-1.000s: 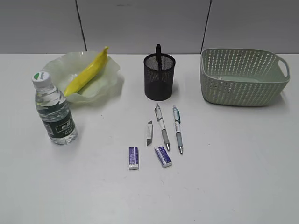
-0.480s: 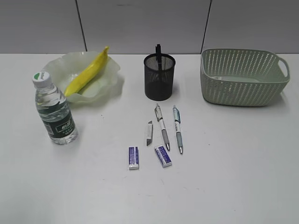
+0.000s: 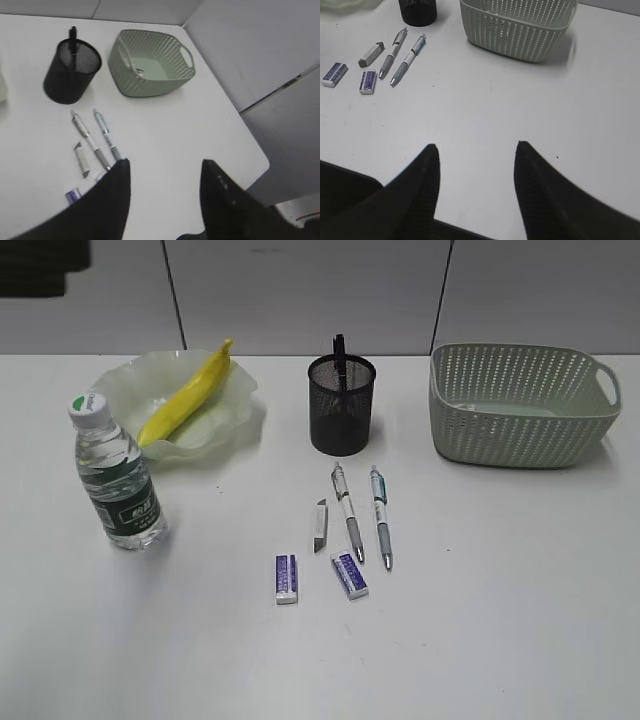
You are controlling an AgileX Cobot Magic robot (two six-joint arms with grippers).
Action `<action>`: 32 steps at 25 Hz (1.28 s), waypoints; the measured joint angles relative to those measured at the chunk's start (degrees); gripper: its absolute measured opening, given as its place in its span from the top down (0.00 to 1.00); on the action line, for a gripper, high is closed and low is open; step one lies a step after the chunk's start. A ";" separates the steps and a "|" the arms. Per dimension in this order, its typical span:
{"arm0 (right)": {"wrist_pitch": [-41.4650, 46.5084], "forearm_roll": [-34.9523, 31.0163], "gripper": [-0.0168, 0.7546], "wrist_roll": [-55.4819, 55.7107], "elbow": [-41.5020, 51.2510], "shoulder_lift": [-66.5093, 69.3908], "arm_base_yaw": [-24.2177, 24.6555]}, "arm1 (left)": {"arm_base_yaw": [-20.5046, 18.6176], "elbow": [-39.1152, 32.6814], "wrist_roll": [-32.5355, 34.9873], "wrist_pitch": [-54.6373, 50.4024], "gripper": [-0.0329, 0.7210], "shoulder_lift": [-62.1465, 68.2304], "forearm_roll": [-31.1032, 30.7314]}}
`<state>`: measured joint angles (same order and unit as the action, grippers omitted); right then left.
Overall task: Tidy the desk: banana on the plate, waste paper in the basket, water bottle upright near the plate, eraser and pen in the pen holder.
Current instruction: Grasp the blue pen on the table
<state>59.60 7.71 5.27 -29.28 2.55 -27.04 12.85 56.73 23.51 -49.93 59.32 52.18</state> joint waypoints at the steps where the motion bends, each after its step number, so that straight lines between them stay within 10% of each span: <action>1: 0.00 0.00 0.47 0.00 0.00 0.00 0.00 | 1.96 1.49 0.24 1.42 0.50 2.22 0.69; 11: -0.04 0.00 0.47 0.00 0.00 0.00 0.00 | 26.02 12.93 -5.97 18.52 0.50 30.72 -2.17; 21: -0.04 0.00 0.47 0.00 0.00 0.00 0.00 | 28.18 36.73 -41.65 3.61 0.50 56.59 -26.77; 32: -0.11 0.05 0.47 0.00 0.00 0.00 0.00 | 28.50 67.66 -51.90 -18.43 0.50 80.67 -35.00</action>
<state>59.49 7.76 5.27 -29.28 2.55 -27.04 41.36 124.39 -28.39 -68.36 139.99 17.18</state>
